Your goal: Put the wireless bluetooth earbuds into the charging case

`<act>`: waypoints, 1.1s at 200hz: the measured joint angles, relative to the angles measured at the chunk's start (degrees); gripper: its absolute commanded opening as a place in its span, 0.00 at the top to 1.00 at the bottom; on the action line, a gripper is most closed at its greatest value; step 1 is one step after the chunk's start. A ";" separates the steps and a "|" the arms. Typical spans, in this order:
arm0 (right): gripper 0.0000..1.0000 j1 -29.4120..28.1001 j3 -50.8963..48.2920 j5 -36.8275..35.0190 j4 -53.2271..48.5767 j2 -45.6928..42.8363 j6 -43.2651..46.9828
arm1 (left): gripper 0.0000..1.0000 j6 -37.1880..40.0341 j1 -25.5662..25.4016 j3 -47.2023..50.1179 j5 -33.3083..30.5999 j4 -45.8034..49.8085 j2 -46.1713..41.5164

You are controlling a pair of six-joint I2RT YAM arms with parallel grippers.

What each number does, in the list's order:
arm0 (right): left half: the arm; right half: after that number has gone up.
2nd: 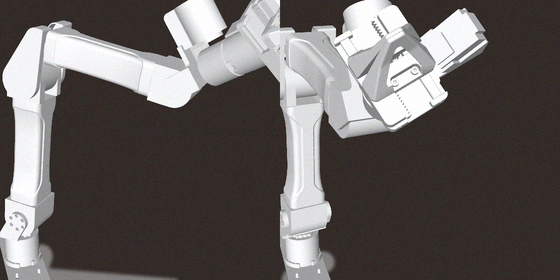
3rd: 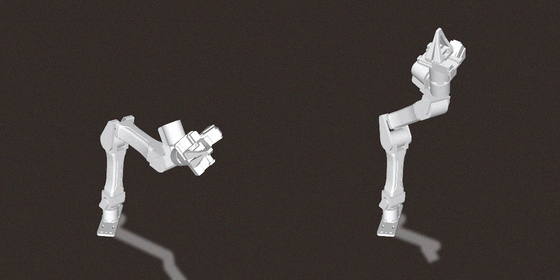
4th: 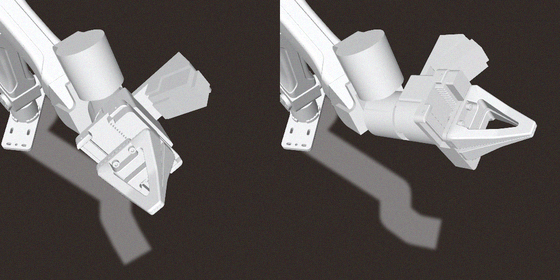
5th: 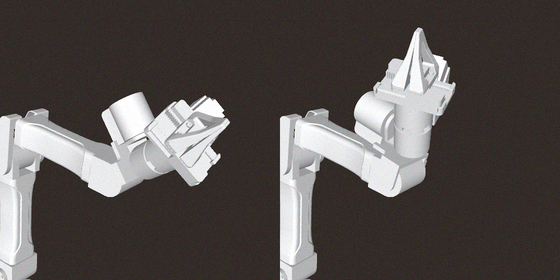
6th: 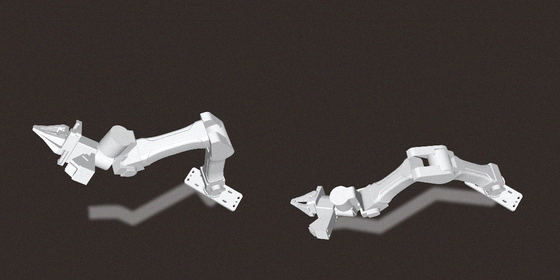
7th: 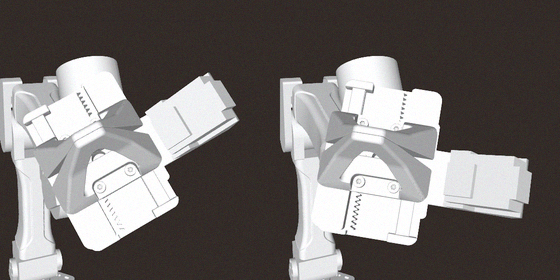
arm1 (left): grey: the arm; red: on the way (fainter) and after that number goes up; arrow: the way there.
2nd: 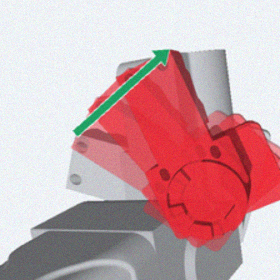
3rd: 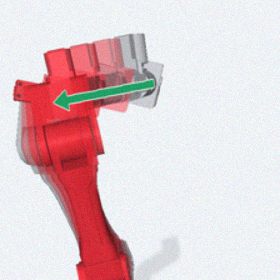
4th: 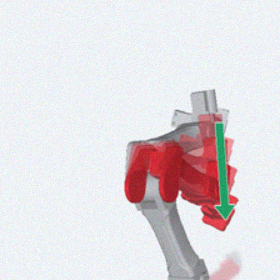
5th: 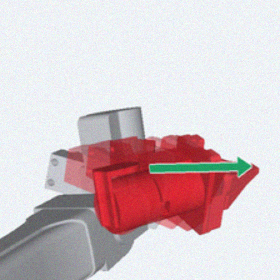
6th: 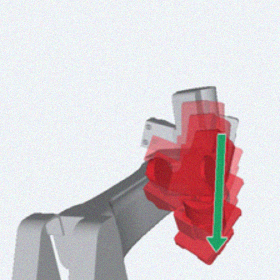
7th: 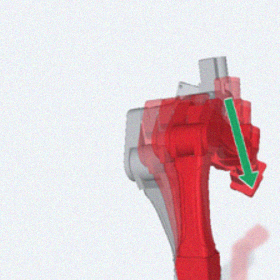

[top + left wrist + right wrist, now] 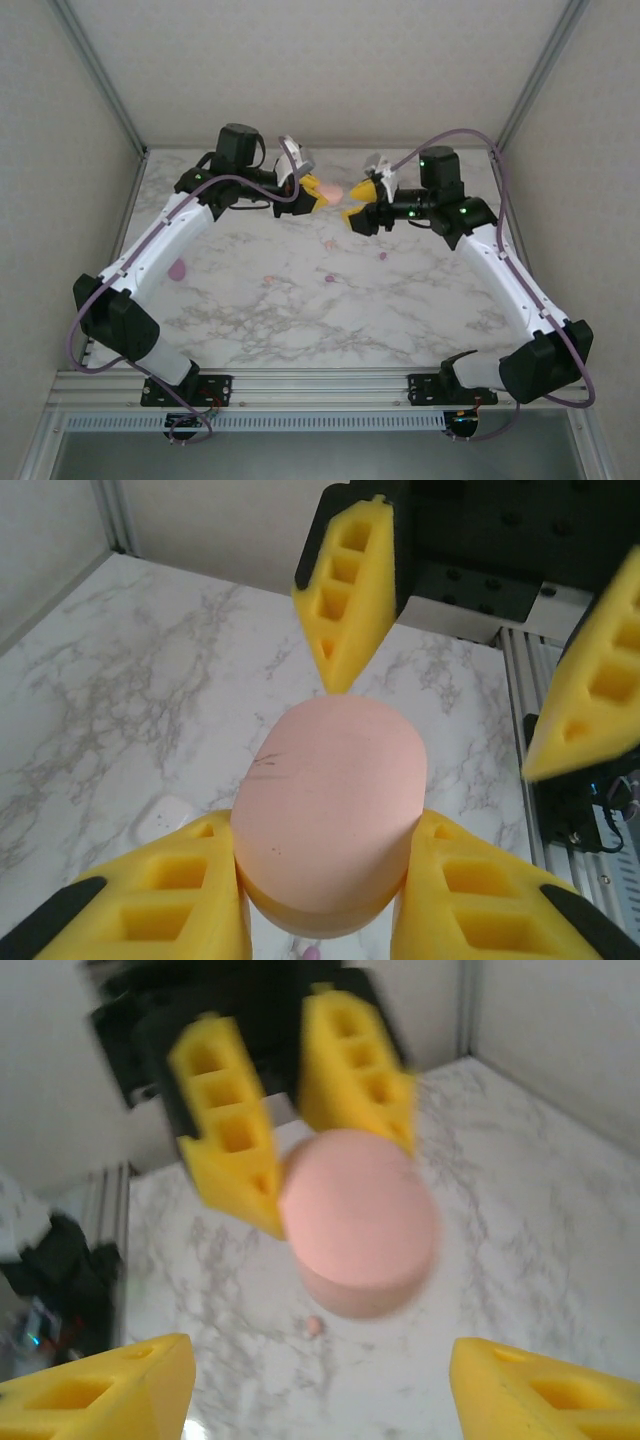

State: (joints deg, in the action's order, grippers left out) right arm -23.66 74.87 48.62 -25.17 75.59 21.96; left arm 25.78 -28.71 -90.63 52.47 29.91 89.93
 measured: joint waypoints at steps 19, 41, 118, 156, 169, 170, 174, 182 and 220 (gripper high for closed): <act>0.35 -0.76 1.27 -0.48 -0.81 1.36 6.88 | 0.71 0.24 -0.46 -0.52 0.09 0.63 -0.02; 0.37 -0.76 2.45 -0.76 0.00 3.23 10.73 | 0.71 0.98 -0.85 -0.57 0.20 0.90 -0.02; 0.56 -0.76 2.62 -0.22 0.57 3.45 14.12 | 0.70 2.86 -1.20 -0.57 0.04 2.51 -0.02; 0.65 -0.76 3.56 0.00 -0.26 4.15 13.05 | 0.58 3.82 -1.09 -0.68 -0.44 2.49 -0.07; 0.67 -0.76 3.87 0.28 -0.50 4.26 12.85 | 0.50 4.31 -1.11 -0.66 -0.42 2.45 -0.28; 0.67 -0.76 3.91 0.35 -0.50 4.28 12.83 | 0.49 4.26 -1.11 -0.66 -0.42 2.47 -0.28; 0.68 -0.76 4.02 0.57 -0.52 4.35 12.76 | 0.47 4.79 -1.11 -0.63 -0.44 2.40 -0.46; 0.69 -0.74 4.33 1.03 -0.48 4.48 12.31 | 0.44 5.01 -1.16 -0.31 -0.46 2.12 -0.94; 0.70 -0.17 4.87 3.67 -0.52 4.74 10.34 | 0.33 7.32 -1.27 1.57 -1.60 2.01 -3.61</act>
State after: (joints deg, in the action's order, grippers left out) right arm -23.83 79.75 52.29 -25.69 80.34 32.29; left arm 33.10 -29.98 -89.06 50.87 31.92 86.32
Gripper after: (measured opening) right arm 0.354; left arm 0.646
